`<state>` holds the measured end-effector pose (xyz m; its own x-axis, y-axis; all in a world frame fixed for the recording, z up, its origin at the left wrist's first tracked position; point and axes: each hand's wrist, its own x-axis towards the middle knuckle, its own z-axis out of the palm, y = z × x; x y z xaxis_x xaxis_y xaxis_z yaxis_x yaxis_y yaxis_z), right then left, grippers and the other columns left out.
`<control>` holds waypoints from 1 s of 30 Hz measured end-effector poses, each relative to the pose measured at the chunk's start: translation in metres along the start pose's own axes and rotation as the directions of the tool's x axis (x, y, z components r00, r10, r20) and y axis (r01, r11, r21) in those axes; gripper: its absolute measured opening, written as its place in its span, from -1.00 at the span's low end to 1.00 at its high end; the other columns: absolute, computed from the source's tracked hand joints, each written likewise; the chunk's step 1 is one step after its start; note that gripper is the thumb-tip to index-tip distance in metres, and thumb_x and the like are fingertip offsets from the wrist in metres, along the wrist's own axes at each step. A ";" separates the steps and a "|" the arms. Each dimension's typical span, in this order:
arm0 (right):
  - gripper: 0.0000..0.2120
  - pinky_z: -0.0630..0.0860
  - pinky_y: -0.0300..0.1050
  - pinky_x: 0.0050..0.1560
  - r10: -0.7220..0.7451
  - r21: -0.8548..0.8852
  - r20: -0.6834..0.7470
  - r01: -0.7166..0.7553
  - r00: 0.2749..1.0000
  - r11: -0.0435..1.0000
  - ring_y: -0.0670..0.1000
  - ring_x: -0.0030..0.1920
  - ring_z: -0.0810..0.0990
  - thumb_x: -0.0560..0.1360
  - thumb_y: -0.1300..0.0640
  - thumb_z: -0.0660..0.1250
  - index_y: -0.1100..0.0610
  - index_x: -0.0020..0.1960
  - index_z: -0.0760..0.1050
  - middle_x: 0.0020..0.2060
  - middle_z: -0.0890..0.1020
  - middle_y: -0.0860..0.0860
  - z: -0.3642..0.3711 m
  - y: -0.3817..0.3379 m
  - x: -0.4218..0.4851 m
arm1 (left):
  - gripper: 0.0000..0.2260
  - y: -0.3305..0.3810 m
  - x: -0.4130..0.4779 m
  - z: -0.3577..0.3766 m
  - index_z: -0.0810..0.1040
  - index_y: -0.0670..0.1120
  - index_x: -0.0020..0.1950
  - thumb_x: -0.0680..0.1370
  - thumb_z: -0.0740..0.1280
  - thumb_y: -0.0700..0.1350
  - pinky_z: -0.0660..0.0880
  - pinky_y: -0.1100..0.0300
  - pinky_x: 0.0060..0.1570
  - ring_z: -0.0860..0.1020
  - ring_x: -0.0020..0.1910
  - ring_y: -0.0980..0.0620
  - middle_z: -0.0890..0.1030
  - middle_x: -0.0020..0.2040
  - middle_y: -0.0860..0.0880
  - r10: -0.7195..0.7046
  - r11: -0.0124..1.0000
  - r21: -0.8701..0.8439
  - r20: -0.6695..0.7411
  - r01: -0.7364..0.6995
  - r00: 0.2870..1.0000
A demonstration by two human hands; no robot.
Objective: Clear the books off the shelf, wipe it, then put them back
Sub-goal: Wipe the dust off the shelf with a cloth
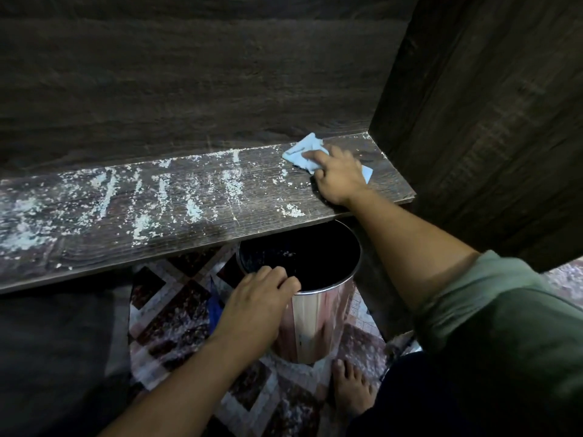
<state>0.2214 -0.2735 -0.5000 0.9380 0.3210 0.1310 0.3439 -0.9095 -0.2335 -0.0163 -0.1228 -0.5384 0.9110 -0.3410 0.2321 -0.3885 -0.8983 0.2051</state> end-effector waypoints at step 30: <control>-0.67 0.31 0.01 0.28 -0.193 0.119 0.045 0.186 0.980 0.975 0.22 0.25 0.41 0.59 0.06 0.26 -0.03 0.35 0.48 0.31 0.44 0.15 -0.001 -0.012 -0.068 | -0.69 0.008 -0.014 -0.013 0.55 -0.01 -0.11 0.24 0.56 -0.15 0.49 0.10 -0.29 0.50 -0.22 -0.03 0.47 -0.22 0.03 0.021 1.000 0.019 0.045 -0.022 0.999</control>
<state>0.1532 -0.2844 -0.5053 0.8552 0.5017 0.1300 0.5152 -0.7960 -0.3178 -0.0342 -0.1210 -0.5275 0.9079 -0.3721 0.1933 -0.4058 -0.8957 0.1820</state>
